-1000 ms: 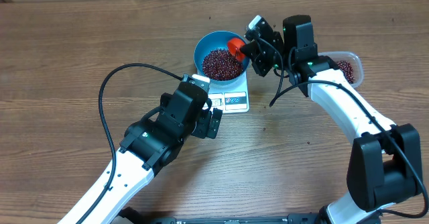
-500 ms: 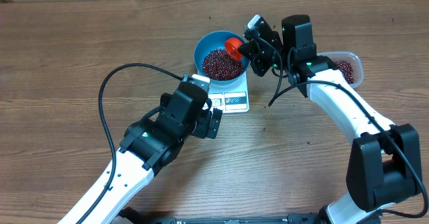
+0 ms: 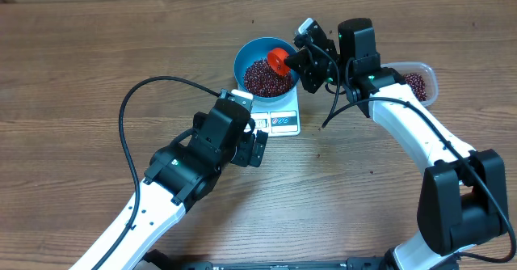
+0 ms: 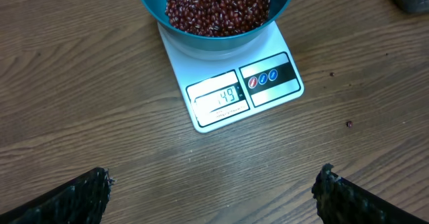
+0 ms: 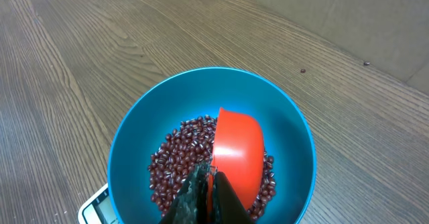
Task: Scoop item into bowl and weigh 150g on scale
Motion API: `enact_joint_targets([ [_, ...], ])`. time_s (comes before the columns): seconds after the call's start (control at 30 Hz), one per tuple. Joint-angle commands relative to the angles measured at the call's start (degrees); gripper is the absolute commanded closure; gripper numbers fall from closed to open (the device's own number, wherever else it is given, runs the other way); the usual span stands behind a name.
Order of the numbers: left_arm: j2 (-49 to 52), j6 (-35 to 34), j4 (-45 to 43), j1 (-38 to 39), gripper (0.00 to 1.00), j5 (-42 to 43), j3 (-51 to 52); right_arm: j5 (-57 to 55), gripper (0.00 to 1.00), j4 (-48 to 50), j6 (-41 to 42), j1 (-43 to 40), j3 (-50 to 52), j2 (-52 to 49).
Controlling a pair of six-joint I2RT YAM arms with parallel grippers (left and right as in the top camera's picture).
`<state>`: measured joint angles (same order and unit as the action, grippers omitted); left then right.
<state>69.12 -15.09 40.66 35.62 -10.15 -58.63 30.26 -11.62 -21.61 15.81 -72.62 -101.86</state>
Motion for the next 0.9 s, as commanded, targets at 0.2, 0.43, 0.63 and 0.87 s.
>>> enact_joint_targets([
  [0.2,0.0,-0.8,-0.2,0.2,0.00,-0.8,0.2,0.9,0.96,0.4,0.6,0.3,-0.2,-0.2],
  [0.43,0.0,-0.8,-0.2,0.2,0.01,-0.8,0.2,2.0,0.96,0.7,2.3,0.3,-0.2,-0.2],
  [0.63,0.0,-0.8,-0.2,0.2,0.00,-0.8,0.2,3.0,0.96,1.0,10.7,-0.3,-0.2,0.0],
  [0.87,0.0,-0.8,-0.2,0.2,0.00,-0.8,0.2,11.7,0.96,0.0,17.6,-3.3,-0.2,3.6],
])
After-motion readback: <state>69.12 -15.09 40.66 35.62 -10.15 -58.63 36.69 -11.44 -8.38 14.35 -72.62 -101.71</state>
